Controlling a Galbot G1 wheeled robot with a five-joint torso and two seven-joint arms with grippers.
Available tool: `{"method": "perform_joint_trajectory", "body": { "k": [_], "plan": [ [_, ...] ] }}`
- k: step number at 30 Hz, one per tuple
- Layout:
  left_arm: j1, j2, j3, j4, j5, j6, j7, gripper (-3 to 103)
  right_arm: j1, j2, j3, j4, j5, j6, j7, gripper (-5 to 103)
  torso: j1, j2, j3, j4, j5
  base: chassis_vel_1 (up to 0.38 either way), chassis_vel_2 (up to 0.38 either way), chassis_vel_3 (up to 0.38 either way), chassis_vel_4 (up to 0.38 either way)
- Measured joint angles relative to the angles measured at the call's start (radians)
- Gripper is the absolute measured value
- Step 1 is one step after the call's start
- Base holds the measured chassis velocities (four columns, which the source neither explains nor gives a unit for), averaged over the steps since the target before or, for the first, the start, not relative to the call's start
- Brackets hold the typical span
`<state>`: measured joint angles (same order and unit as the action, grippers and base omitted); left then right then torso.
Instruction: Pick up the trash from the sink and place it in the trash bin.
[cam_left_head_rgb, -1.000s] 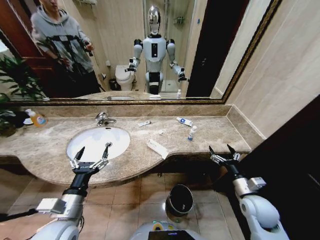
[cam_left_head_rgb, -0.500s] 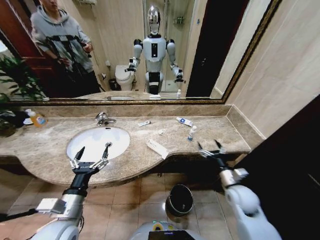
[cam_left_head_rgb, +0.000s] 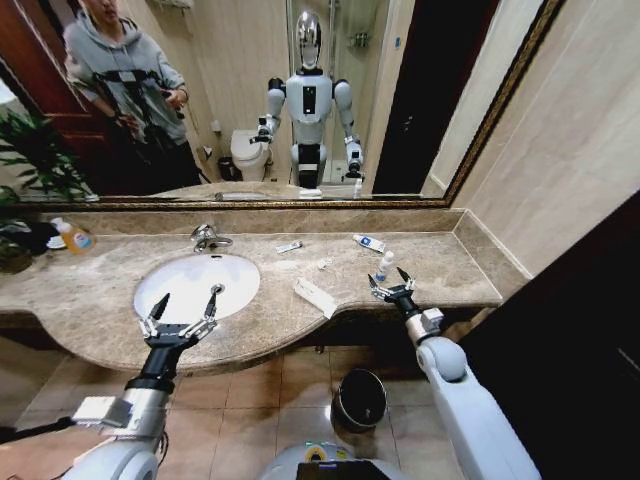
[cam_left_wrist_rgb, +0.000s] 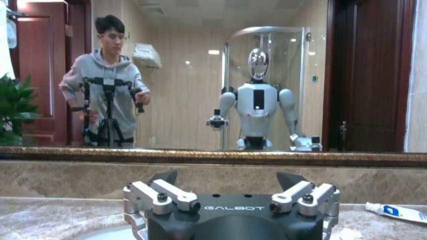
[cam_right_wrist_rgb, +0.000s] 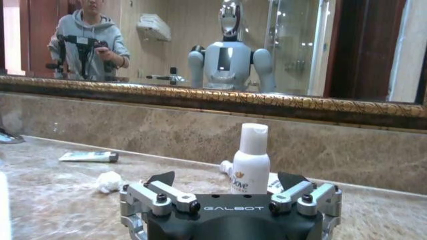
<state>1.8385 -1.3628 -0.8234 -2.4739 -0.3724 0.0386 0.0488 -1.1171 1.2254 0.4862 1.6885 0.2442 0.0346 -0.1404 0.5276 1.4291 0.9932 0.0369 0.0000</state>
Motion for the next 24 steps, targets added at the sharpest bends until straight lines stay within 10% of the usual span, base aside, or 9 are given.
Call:
{"method": "perform_joint_trajectory", "body": {
  "k": [9, 24],
  "plan": [
    [0.000, 0.000, 0.000, 0.000, 0.000, 0.000, 0.000, 100, 0.062, -0.001, -0.015, -0.091, -0.010, 0.029, 0.000, 100, 0.000, 0.000, 0.000, 0.0000, 0.0000, 0.000, 0.000, 0.000, 0.000],
    [0.000, 0.000, 0.000, 0.000, 0.000, 0.000, 0.000, 100, 0.060, -0.001, -0.015, -0.100, -0.002, 0.038, 0.000, 57, 0.000, 0.000, 0.000, -0.0001, -0.0001, 0.000, 0.000, 0.000, 0.000]
  ]
}}
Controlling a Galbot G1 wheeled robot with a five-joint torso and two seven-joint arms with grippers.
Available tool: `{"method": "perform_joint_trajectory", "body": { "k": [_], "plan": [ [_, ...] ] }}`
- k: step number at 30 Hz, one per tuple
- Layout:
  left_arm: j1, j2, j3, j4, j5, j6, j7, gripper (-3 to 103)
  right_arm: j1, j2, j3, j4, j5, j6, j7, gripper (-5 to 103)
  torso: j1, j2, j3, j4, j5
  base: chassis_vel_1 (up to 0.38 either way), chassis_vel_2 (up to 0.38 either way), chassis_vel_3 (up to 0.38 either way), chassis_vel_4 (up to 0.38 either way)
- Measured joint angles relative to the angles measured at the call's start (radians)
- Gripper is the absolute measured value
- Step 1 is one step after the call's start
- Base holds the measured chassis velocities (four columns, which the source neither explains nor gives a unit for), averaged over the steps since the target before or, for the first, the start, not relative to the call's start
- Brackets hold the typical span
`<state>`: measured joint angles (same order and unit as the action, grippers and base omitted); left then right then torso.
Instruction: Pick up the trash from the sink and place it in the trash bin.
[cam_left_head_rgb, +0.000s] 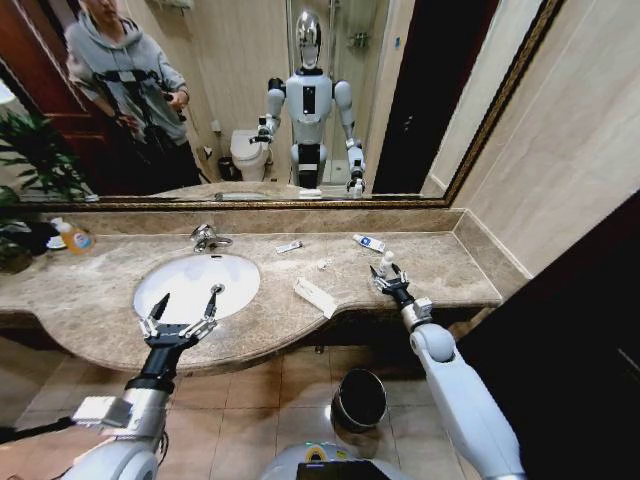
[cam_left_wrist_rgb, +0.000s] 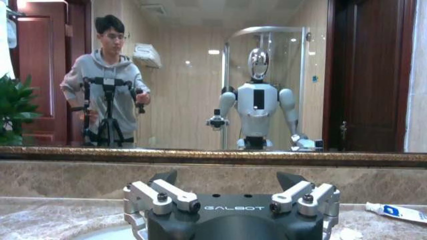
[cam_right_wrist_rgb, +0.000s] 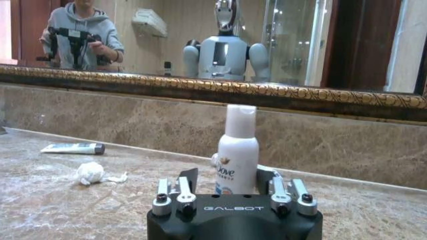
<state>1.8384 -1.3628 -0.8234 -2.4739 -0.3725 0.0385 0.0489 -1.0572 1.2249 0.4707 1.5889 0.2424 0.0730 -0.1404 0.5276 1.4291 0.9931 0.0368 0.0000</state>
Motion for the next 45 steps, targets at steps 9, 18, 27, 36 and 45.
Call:
{"method": "perform_joint_trajectory", "body": {
  "k": [9, 18, 27, 36, 45],
  "plan": [
    [0.000, 0.000, 0.000, 0.000, 0.000, 0.000, 0.000, 100, -0.005, -0.008, 0.005, 0.015, 0.006, -0.002, 0.008, 35, 0.000, 0.000, 0.000, 0.0000, 0.0001, 0.000, 0.000, 0.000, 0.000],
    [0.000, 0.000, 0.000, 0.000, 0.000, 0.000, 0.000, 100, -0.076, -0.033, 0.045, 0.111, 0.070, -0.023, 0.005, 15, 0.000, 0.000, 0.000, 0.0001, 0.0000, 0.000, 0.000, 0.000, 0.000],
    [0.000, 0.000, 0.000, 0.000, 0.000, 0.000, 0.000, 100, -0.342, -0.087, 0.190, 0.322, 0.202, 0.011, -0.081, 13, 0.000, 0.000, 0.000, -0.0002, -0.0002, 0.000, 0.000, 0.000, 0.000],
    [0.000, 0.000, 0.000, 0.000, 0.000, 0.000, 0.000, 100, -0.615, -0.045, 0.280, 0.323, 0.262, 0.319, -0.254, 13, 0.000, 0.000, 0.000, 0.0000, -0.0003, 0.000, 0.000, 0.000, 0.000],
    [0.000, 0.000, 0.000, 0.000, 0.000, 0.000, 0.000, 100, -0.715, 0.029, 0.211, 0.063, 0.180, 0.565, -0.374, 13, 0.000, 0.000, 0.000, -0.0003, -0.0003, 0.000, 0.000, 0.000, 0.000]
  ]
}}
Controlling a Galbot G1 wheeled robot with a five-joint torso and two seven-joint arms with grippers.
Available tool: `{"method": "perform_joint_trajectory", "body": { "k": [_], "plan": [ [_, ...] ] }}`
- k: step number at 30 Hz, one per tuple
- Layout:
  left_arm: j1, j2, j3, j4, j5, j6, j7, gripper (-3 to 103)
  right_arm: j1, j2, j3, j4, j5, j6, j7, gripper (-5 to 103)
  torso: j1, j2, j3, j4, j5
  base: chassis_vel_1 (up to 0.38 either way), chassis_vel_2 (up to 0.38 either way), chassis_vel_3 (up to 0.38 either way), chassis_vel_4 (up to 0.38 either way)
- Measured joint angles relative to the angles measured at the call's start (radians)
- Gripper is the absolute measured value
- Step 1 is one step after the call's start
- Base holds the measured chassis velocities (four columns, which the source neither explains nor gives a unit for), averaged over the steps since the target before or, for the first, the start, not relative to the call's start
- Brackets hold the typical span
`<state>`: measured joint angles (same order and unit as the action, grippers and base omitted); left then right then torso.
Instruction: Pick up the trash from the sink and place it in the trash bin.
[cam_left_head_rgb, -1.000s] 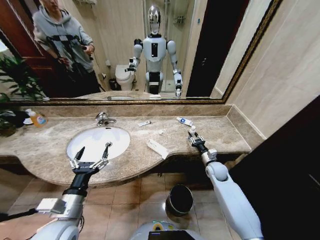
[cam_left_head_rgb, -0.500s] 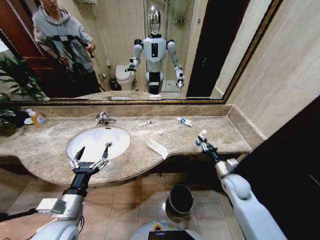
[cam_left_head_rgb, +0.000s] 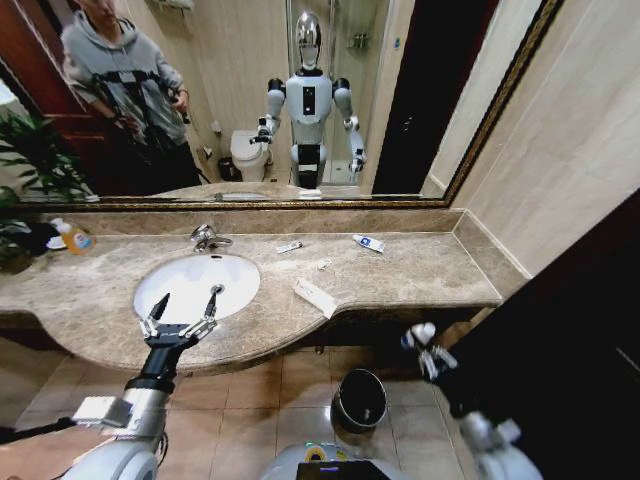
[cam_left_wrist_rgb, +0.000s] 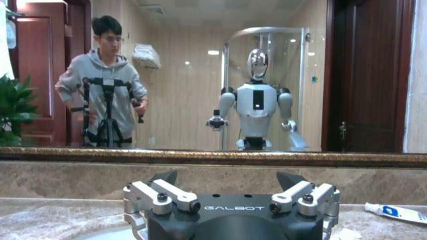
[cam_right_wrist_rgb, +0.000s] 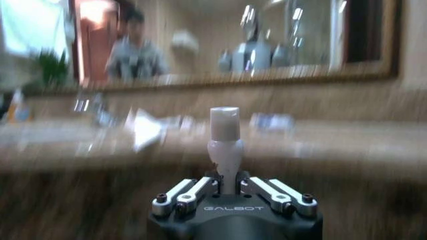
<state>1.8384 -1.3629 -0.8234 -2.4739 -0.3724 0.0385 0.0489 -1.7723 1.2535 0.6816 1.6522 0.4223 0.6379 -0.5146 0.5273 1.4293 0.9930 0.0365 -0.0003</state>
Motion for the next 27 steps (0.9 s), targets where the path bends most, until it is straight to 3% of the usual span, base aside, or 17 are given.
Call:
{"method": "perform_joint_trajectory", "body": {
  "k": [3, 6, 7, 10, 16, 24, 27],
  "plan": [
    [0.000, 0.000, 0.000, 0.000, 0.000, 0.000, 0.000, 100, 0.069, 0.015, -0.034, -0.117, -0.078, 0.006, 0.001, 13, 0.000, 0.000, 0.000, 0.0001, 0.0005, 0.000, 0.000, 0.000, 0.000],
    [0.000, 0.000, 0.000, 0.000, 0.000, 0.000, 0.000, 100, 0.191, 0.022, -0.081, -0.264, -0.196, -0.040, 0.022, 13, 0.000, 0.000, 0.000, 0.0005, 0.0003, 0.000, 0.000, 0.000, 0.000],
    [0.000, 0.000, 0.000, 0.000, 0.000, 0.000, 0.000, 100, 0.191, 0.022, -0.081, -0.264, -0.196, -0.040, 0.022, 13, 0.000, 0.000, 0.000, 0.0005, 0.0003, 0.000, 0.000, 0.000, 0.000],
    [0.000, 0.000, 0.000, 0.000, 0.000, 0.000, 0.000, 100, 0.301, 0.022, -0.106, -0.399, -0.347, -0.106, 0.061, 13, 0.000, 0.000, 0.000, 0.0006, 0.0001, 0.000, 0.000, 0.000, 0.000],
    [0.000, 0.000, 0.000, 0.000, 0.000, 0.000, 0.000, 100, 0.444, 0.030, -0.132, -0.637, -0.548, -0.234, 0.106, 13, 0.000, 0.000, 0.000, 0.0003, 0.0001, 0.000, 0.000, 0.000, 0.000],
    [0.000, 0.000, 0.000, 0.000, 0.000, 0.000, 0.000, 100, 0.592, 0.095, -0.135, -0.885, -0.735, -0.266, 0.134, 13, 0.000, 0.000, 0.000, 0.0003, -0.0002, 0.000, 0.000, 0.000, 0.000],
    [0.000, 0.000, 0.000, 0.000, 0.000, 0.000, 0.000, 100, 0.681, 0.146, -0.115, -1.042, -0.865, -0.215, 0.192, 13, 0.000, 0.000, 0.000, 0.0004, 0.0007, 0.000, 0.000, 0.000, 0.000]
  ]
}}
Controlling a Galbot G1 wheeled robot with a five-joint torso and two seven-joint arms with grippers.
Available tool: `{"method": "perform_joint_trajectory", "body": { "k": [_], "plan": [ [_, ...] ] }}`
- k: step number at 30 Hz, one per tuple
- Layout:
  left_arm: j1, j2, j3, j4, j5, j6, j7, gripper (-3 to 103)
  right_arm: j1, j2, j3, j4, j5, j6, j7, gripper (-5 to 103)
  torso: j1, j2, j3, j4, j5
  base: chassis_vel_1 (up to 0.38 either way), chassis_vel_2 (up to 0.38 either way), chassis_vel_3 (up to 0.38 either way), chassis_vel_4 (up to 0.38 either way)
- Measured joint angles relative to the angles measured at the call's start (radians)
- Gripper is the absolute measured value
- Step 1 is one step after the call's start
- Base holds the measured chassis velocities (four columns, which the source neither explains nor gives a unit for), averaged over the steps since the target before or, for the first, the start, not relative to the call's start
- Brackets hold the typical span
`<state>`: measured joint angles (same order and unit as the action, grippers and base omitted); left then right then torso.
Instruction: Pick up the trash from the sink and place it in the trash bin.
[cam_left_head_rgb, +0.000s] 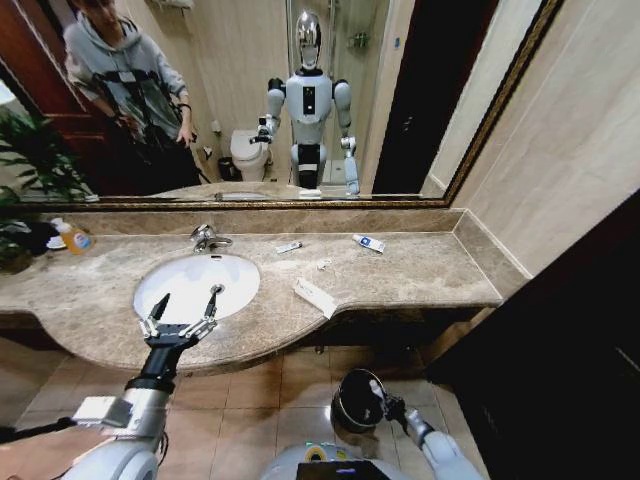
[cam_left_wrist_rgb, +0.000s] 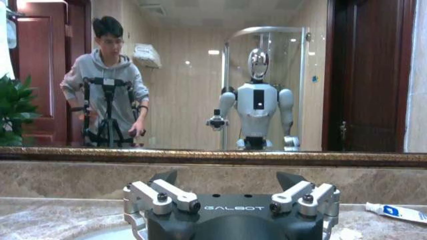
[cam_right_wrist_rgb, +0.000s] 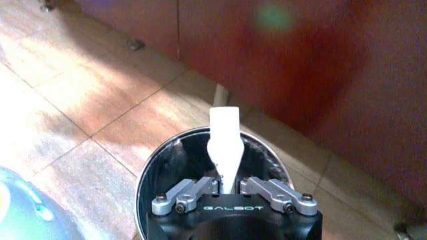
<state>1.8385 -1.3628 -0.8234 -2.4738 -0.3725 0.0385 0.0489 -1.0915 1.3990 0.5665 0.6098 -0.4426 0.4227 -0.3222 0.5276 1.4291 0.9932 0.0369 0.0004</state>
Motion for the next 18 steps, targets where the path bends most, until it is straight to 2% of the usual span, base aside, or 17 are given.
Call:
{"method": "perform_joint_trajectory", "body": {
  "k": [5, 8, 9, 10, 11, 15, 17, 18],
  "plan": [
    [0.000, 0.000, 0.000, 0.000, 0.000, 0.000, 0.000, 100, 0.066, 0.022, 0.011, -0.141, -0.045, 0.006, 0.037, 13, 0.000, 0.000, 0.000, -0.0001, -0.0003, 0.000, 0.000, 0.000, 0.000],
    [0.000, 0.000, 0.000, 0.000, 0.000, 0.000, 0.000, 100, 0.068, 0.025, 0.008, -0.141, -0.048, -0.003, 0.045, 13, 0.000, 0.000, 0.000, -0.0001, -0.0008, 0.000, 0.000, 0.000, 0.000],
    [0.000, 0.000, 0.000, 0.000, 0.000, 0.000, 0.000, 100, 0.068, 0.026, 0.008, -0.139, -0.050, -0.005, 0.045, 9, 0.000, 0.000, 0.000, -0.0001, -0.0006, 0.000, 0.000, 0.000, 0.000],
    [0.000, 0.000, 0.000, 0.000, 0.000, 0.000, 0.000, 100, 0.069, 0.027, 0.007, -0.137, -0.050, -0.005, 0.045, 14, 0.000, 0.000, 0.000, -0.0001, -0.0003, 0.000, 0.000, 0.000, 0.000],
    [0.000, 0.000, 0.000, 0.000, 0.000, 0.000, 0.000, 100, 0.069, 0.027, 0.007, -0.137, -0.050, -0.005, 0.045, 14, 0.000, 0.000, 0.000, -0.0001, -0.0003, 0.000, 0.000, 0.000, 0.000],
    [0.000, 0.000, 0.000, 0.000, 0.000, 0.000, 0.000, 100, 0.063, 0.028, 0.007, -0.112, -0.048, 0.009, 0.057, 36, 0.000, 0.000, 0.000, -0.0001, -0.0004, 0.000, 0.000, 0.000, 0.000],
    [0.000, 0.000, 0.000, 0.000, 0.000, 0.000, 0.000, 100, 0.059, 0.027, 0.007, -0.106, -0.048, 0.012, 0.057, 36, 0.000, 0.000, 0.000, 0.0000, -0.0004, 0.000, 0.000, 0.000, 0.000],
    [0.000, 0.000, 0.000, 0.000, 0.000, 0.000, 0.000, 100, 0.054, 0.025, 0.007, -0.097, -0.048, 0.017, 0.057, 41, 0.000, 0.000, 0.000, -0.0001, -0.0005, 0.000, 0.000, 0.000, 0.000]
  ]
}}
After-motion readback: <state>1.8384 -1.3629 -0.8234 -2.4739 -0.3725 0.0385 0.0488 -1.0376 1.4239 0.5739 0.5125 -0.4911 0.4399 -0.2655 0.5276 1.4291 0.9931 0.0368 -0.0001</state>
